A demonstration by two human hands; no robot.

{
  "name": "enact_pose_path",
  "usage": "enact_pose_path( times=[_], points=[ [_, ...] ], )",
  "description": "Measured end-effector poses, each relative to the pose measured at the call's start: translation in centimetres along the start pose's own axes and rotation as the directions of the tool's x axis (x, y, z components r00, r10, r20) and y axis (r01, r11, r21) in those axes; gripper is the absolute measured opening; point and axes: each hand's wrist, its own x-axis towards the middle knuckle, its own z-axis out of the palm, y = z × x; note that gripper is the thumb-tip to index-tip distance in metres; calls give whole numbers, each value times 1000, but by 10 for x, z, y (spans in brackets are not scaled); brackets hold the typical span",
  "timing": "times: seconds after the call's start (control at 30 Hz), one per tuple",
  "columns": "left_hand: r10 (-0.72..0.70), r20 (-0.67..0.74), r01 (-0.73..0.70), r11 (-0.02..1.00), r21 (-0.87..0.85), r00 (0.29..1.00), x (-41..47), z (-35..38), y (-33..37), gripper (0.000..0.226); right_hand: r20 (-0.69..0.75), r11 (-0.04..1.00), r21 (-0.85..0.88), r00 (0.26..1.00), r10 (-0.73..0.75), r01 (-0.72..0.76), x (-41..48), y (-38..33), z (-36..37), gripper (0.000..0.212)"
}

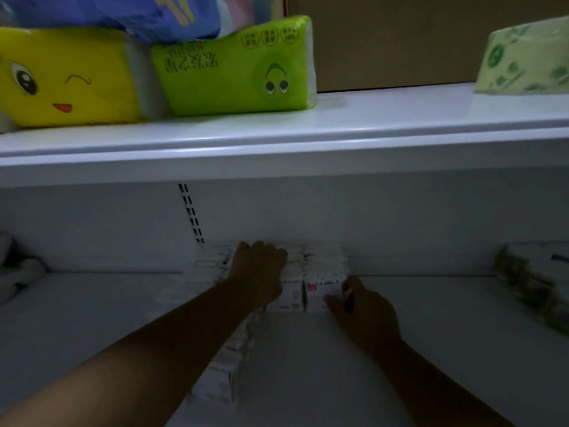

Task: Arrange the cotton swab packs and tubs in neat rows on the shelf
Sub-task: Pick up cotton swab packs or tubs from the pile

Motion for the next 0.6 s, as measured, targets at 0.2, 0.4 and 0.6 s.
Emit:
enact_pose_path(
  times=[0.2,0.4,0.6],
  points=[
    [-29,-70,3,939,-344,997,-31,-17,-28,63,-4,954,281,994,107,-102,-31,3,-18,72],
    [-133,-39,116,947,-299,990,-105,-11,-134,61,-333,867,214,868,-368,450,-38,-121,-30,43],
    [-339,157,363,917,-166,927,-216,-8,-271,69,264,729,-49,713,-650,683,-16,-306,16,52]
  ],
)
